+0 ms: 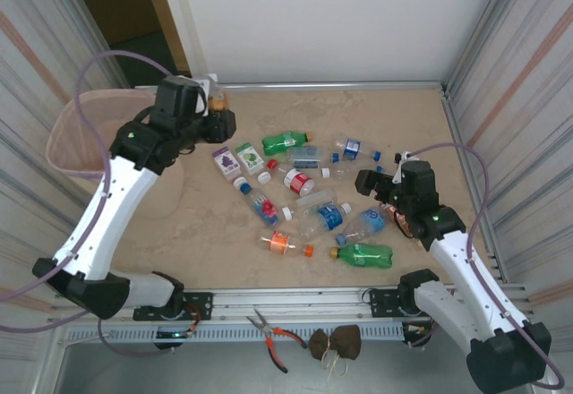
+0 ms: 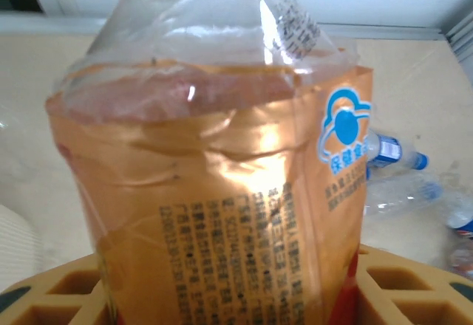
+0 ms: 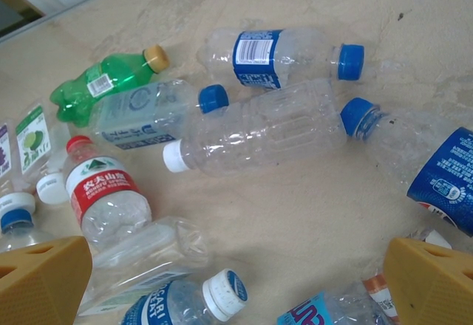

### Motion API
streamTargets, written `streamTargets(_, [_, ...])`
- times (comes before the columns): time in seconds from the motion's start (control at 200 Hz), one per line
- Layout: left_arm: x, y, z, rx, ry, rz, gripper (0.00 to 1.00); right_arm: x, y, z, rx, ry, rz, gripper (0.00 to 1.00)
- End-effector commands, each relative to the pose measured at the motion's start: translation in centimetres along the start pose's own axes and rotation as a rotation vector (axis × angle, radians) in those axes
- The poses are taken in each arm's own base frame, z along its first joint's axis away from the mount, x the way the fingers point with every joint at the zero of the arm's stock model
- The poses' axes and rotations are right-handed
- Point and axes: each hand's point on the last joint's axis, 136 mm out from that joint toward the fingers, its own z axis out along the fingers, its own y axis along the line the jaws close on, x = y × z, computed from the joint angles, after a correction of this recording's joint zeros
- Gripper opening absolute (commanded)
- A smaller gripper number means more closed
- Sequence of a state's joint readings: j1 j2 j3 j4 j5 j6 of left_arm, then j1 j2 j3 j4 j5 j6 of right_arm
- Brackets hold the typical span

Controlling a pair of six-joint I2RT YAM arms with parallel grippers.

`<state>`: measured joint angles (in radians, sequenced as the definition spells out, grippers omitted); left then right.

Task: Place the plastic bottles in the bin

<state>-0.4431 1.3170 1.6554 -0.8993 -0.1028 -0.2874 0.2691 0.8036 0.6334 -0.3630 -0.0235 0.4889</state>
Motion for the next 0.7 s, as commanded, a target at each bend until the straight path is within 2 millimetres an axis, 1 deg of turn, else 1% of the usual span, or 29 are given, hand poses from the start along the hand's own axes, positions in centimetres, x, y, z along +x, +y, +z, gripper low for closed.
streamTargets(0.0, [-0.5, 4.2, -3.2, -0.189, 0.007, 0.187, 0.46, -0.7, 0.7, 0.0, -0.020, -0.017, -0.016, 1.00])
streamTargets(0.14, [-1.6, 8.2, -5.6, -0.349, -0.002, 0.215, 0.44, -0.9, 0.9, 0.2, -0.025, -0.016, -0.015, 1.00])
streamTargets(0.21, [-1.9, 10.2, -6.7, -0.412, -0.010, 0.200, 0.44, -0.9, 0.9, 0.3, -0.028, -0.014, -0.016, 1.00])
streamTargets(0.341, [-1.6, 13.9, -7.9, -0.514, 0.008, 0.160, 0.44, -0.9, 1.1, 0.5, -0.031, -0.007, -0.016, 1.00])
streamTargets(0.411, [-1.0, 15.9, -8.1, -0.580, 0.035, 0.149, 0.44, -1.0, 1.1, 0.6, -0.033, -0.007, -0.016, 1.00])
streamTargets(0.526, [0.2, 18.7, -7.8, -0.651, 0.079, 0.122, 0.44, -1.0, 1.1, 0.7, -0.033, -0.004, -0.014, 1.00])
streamTargets(0.636, [1.6, 21.5, -7.1, -0.713, 0.122, 0.081, 0.44, -1.0, 1.3, 0.8, -0.038, -0.002, -0.015, 1.00])
streamTargets(0.696, [2.7, 22.7, -6.3, -0.718, 0.155, 0.051, 0.43, -1.0, 1.2, 0.9, -0.037, -0.001, -0.013, 1.00])
